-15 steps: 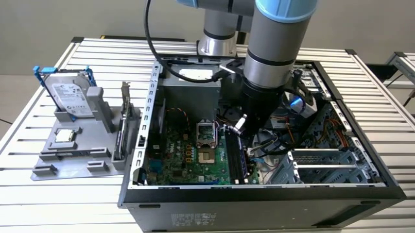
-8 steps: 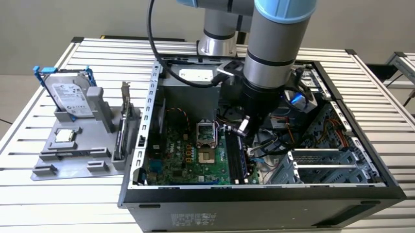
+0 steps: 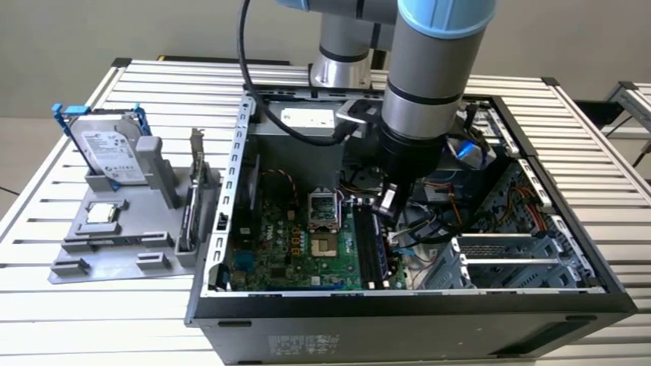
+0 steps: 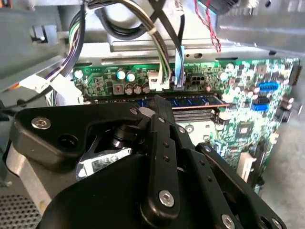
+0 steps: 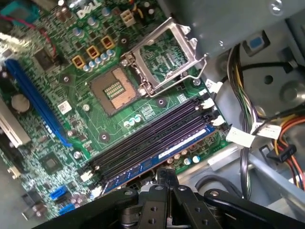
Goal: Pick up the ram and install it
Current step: 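Press down the ram until it locks into place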
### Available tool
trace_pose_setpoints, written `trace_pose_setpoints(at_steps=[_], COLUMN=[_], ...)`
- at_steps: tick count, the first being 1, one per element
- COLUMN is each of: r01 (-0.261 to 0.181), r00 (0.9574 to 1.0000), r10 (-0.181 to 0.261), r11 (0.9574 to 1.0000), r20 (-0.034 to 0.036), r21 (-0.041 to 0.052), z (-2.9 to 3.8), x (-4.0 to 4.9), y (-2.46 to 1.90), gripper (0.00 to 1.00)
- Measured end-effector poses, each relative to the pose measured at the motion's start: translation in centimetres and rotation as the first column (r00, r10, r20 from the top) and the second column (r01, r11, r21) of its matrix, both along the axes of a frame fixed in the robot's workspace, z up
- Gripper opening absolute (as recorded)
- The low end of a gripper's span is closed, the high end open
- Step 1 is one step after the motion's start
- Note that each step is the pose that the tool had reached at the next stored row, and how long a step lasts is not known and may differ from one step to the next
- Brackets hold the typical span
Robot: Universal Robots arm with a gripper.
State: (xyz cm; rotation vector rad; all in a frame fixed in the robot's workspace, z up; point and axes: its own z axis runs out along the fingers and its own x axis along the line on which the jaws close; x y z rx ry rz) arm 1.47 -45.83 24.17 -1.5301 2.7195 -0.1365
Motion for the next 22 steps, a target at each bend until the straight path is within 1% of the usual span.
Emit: trace_pose_setpoints(at_steps=[3,6,8,12,16,17,19,22], r01=[-0.055,-0.109,-0.145,-0.209,-0.252,-0.261,-0.273,-0.288], r00=[0.9985,0.9941,0.9894,0.9779,0.9676,0.9654,0.9618,0.957], r10=[0.055,0.109,0.145,0.209,0.252,0.261,0.273,0.289], r11=[0.9985,0.9941,0.9894,0.9779,0.9676,0.9653,0.9618,0.9571], r20=[0.0,0.0,0.0,-0.0001,-0.0015,-0.0027,-0.0088,-0.0238], r21=[0.0005,0.0006,0.0007,0.0017,0.0076,0.0108,0.0176,0.0272], z=[-0.02,-0.03,-0.05,-0.06,-0.07,-0.07,-0.07,-0.07], x=[0.0,0.0,0.0,0.0,0.0,0.0,0.0,0.0], y=[0.0,0.0,0.0,0.0,0.0,0.0,0.0,0.0], gripper=[0.0,0.0,0.0,0.0,0.0,0.0,0.0,0.0])
